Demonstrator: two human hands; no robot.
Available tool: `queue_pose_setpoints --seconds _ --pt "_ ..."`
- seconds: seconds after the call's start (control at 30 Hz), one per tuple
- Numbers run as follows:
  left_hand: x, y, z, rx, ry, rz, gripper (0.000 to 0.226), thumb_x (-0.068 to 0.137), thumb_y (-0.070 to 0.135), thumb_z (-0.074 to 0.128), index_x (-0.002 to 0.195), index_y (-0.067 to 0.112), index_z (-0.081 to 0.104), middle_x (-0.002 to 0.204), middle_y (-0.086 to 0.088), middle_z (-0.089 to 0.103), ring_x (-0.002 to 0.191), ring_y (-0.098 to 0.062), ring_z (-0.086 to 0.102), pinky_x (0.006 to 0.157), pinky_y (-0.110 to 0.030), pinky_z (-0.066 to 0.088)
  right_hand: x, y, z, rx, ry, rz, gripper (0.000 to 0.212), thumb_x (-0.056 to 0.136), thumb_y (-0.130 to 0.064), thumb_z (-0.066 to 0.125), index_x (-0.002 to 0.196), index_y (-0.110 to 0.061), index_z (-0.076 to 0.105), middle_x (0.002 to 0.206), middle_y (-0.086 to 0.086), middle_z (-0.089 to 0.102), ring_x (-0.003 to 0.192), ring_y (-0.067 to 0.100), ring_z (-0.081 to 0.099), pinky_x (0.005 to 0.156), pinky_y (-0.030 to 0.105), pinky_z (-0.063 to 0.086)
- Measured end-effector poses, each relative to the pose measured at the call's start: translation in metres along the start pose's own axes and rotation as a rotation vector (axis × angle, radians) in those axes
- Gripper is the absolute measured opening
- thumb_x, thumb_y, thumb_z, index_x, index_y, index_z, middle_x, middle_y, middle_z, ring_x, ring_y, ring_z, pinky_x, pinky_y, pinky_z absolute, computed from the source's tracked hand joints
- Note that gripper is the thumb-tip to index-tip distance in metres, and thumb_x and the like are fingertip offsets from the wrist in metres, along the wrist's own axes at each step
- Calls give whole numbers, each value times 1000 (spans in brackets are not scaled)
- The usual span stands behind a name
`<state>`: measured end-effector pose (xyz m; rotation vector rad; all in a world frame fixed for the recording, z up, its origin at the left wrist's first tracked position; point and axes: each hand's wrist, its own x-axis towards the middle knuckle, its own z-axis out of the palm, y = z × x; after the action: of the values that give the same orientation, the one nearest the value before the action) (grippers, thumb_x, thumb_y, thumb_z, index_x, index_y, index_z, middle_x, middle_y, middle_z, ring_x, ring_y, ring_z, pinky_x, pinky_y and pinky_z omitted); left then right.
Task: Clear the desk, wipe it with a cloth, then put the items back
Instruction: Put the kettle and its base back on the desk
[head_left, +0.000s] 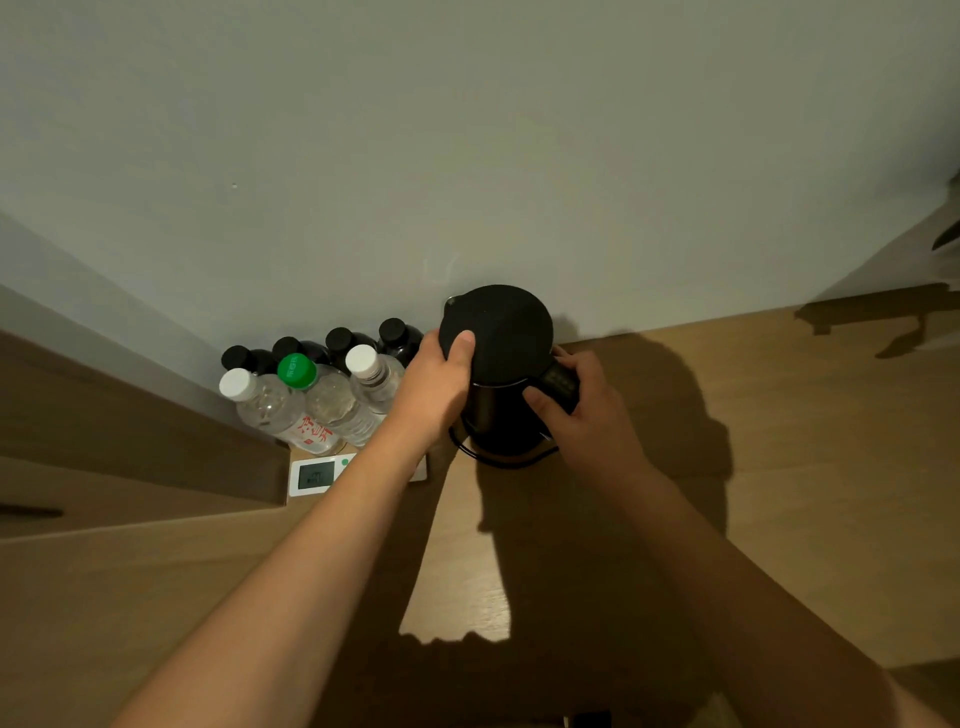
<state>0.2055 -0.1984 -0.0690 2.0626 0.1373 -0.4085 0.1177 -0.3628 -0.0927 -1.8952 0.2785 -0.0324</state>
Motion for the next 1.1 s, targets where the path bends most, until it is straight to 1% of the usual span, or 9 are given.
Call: queue_pose_setpoints --seconds 0.1,0.17,0.27,0.4,0.63,0.77,0.87,1.0,1.1 --pt "-7 -5 -1 10 24 1 51 103 50 40 142 18 45 127 -1 59 121 -26 58 104 -46 46 0 -1 0 -38 -14 -8 33 91 -37 68 115 -32 45 121 -10 58 109 15 60 86 37 56" --pt "-8 -3 1 33 41 29 50 104 49 40 142 17 45 130 -1 59 122 -24 56 102 -41 45 -2 -1 -4 -57 -28 19 33 91 -38 67 113 -33 43 112 -10 59 105 14 62 82 34 57" --pt "-7 4 4 69 -20 134 47 104 48 41 137 16 48 129 -3 60 118 -20 57 94 -36 47 -6 -1 -9 -83 -46 97 35 90 -39 69 110 -33 41 107 -9 59 99 13 63 78 35 59" --pt "-1 11 4 69 -133 149 50 104 53 38 138 18 46 126 -1 61 117 -20 58 99 -42 50 -11 -9 -7 -145 8 154 36 90 -38 68 108 -28 40 105 -3 60 92 15 64 73 37 59" --pt "-1 9 -9 9 -114 24 66 89 60 39 135 14 47 124 -10 61 113 -30 61 95 -54 53 -6 -22 -3 -162 -20 124 33 91 -33 67 110 -26 41 105 -3 60 93 19 64 74 42 58" --pt "-5 -2 -11 71 25 -28 52 102 49 38 133 9 46 124 -13 60 114 -32 59 97 -52 50 0 -27 1 -218 -93 111 37 89 -34 69 113 -26 42 107 -1 61 94 20 64 79 46 58" --pt "-9 -7 -8 96 67 -15 46 105 44 36 130 8 45 117 -11 60 108 -30 58 92 -44 49 4 -29 0 -297 -146 88 37 88 -36 69 109 -25 40 102 -2 61 87 16 64 75 43 58" --pt "-15 -6 -4 110 -3 79 46 105 49 38 130 11 45 118 -5 57 108 -22 56 91 -42 48 2 -24 -9 -439 -168 76 38 88 -33 68 105 -26 35 100 -2 59 84 19 63 70 43 57" --pt "-14 -1 3 112 -84 94 35 102 55 38 119 24 41 113 1 59 105 -20 61 85 -40 53 -1 -18 -17 -413 -105 136 38 89 -33 64 112 -27 35 105 2 61 89 24 64 74 44 57"
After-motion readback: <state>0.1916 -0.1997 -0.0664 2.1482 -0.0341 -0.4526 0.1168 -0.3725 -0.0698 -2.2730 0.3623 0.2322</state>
